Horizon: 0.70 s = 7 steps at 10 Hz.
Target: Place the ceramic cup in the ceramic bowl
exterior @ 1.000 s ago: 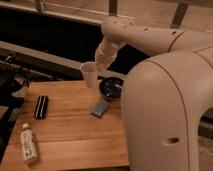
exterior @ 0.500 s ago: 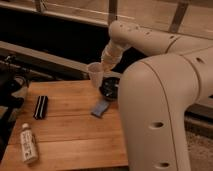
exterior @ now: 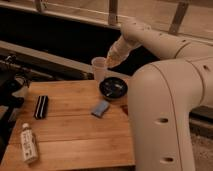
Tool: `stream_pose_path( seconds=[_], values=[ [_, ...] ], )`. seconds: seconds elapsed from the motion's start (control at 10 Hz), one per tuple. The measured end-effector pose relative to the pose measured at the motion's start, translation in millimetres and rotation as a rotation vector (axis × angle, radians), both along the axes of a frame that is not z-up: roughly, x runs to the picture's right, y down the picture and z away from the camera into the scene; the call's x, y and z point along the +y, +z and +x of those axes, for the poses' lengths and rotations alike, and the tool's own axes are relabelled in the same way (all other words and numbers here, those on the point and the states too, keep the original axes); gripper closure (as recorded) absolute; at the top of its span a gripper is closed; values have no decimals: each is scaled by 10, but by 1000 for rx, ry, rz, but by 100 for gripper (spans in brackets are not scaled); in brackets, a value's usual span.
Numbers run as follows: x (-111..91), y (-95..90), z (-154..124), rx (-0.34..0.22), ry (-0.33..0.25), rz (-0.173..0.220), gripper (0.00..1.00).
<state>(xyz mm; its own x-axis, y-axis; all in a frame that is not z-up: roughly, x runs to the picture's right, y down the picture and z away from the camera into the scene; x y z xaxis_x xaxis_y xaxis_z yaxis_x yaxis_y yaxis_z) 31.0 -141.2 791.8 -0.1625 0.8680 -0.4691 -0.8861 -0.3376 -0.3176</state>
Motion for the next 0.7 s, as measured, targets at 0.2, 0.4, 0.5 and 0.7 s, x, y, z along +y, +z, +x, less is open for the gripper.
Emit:
stream_pose_path(
  seconds=[0.2, 0.4, 0.5, 0.7],
  values=[
    [-70, -31, 124, 19, 21, 5, 100],
    [47, 21, 117, 30, 17, -14, 100],
    [118, 86, 199, 40, 24, -19, 100],
    [246, 276, 352, 51, 40, -32, 100]
  ],
)
